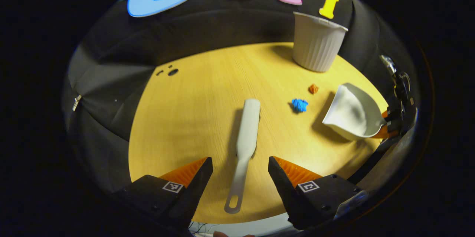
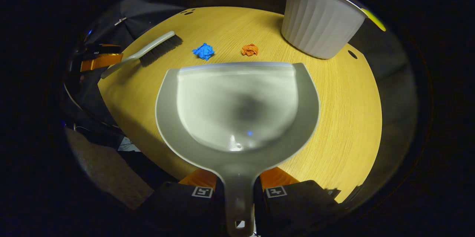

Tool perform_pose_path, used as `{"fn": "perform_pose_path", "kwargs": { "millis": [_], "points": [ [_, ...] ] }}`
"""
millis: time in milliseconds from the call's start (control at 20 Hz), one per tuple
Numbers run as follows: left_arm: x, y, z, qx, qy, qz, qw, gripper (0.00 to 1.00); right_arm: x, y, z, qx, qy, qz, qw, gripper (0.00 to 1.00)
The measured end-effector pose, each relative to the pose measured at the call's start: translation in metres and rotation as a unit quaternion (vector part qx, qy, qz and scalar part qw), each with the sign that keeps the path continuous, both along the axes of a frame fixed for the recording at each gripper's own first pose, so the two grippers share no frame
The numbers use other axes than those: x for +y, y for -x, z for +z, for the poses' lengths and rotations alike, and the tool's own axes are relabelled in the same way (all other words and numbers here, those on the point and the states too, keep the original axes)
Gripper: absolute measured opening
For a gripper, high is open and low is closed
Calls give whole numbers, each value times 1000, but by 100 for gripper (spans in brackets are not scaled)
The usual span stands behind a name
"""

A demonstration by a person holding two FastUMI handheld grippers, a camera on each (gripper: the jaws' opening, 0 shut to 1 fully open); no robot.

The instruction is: Pick up the small broom and dustpan from the desktop, sweep the trash into the dustpan with the broom, and then empty the trash into the garbage bin.

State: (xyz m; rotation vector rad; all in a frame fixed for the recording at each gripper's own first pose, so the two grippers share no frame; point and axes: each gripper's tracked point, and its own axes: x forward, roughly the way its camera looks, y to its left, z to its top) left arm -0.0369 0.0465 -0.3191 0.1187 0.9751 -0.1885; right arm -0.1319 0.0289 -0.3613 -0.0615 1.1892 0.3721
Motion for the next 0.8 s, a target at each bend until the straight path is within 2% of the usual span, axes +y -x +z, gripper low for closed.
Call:
{"fn": "perform_pose_path", "kwargs": {
  "millis": [150,200,250,500,550,600,750,800],
  "points": [
    [-1,0,-24,50,-11,-18,999,94,0,1,2,2,-1,4,1000,36],
    [2,-2,-33,59,-14,-21,998,91,-1,1,3,2,-1,6,1000,40],
    [1,-3,-40,72,-13,-21,997,89,0,1,4,2,0,8,1000,36],
    [0,-8,-62,106,-8,-8,994,80,1,-2,3,6,2,16,1000,36],
    [-2,-9,-64,111,-7,-8,994,77,1,-4,3,7,3,18,1000,36],
    [-4,-9,-67,117,-3,-9,993,70,1,-6,3,7,4,20,1000,36],
    [-9,-15,-68,116,0,-23,993,64,2,-12,3,10,3,25,1000,36],
    [-11,-14,-68,117,0,-27,993,57,2,-14,3,12,2,27,1000,36]
  ]
}}
